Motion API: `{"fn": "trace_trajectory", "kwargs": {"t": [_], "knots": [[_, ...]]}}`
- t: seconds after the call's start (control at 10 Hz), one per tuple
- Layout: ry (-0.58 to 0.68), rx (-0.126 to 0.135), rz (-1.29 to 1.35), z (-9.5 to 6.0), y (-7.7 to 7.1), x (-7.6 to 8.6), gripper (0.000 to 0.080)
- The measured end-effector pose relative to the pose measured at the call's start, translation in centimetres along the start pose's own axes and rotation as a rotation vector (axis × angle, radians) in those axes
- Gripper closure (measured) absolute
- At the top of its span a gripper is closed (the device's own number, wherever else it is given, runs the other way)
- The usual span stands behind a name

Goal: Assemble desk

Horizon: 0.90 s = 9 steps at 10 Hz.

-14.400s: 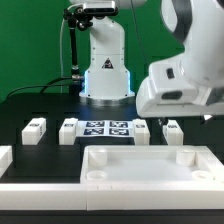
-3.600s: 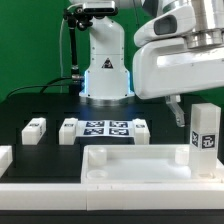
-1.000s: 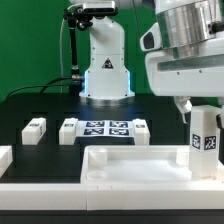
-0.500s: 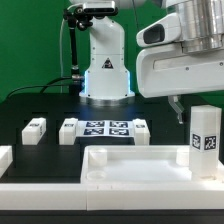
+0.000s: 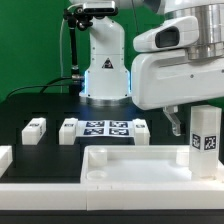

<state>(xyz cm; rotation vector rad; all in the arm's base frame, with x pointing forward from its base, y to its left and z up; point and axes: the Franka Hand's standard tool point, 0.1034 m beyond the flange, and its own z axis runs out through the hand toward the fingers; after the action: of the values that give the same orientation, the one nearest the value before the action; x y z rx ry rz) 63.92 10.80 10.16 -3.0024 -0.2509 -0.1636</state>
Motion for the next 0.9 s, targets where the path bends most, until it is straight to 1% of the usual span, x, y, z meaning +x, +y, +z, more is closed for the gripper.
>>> {"fn": "trace_trajectory", "kwargs": {"t": [0.1,0.2,0.3,0.4,0.5,0.7,0.9], "knots": [[0.000,0.001,0.022,-0.01,-0.01,0.01,0.0150],[0.000,0.001,0.021,0.00,-0.01,0.01,0.0249],[0.000,0.005,0.075,0.00,-0.08,0.01,0.0432],[0.000,0.005,0.146,0.01,-0.11,0.00,0.0432],[0.001,0.004,0.191,-0.01,0.12,0.00,0.0507],[0.001,0.002,0.336,-0.03,0.20,0.03,0.0507],[0.015,-0.005,0.656,-0.12,0.46,0.22,0.0507]]}}
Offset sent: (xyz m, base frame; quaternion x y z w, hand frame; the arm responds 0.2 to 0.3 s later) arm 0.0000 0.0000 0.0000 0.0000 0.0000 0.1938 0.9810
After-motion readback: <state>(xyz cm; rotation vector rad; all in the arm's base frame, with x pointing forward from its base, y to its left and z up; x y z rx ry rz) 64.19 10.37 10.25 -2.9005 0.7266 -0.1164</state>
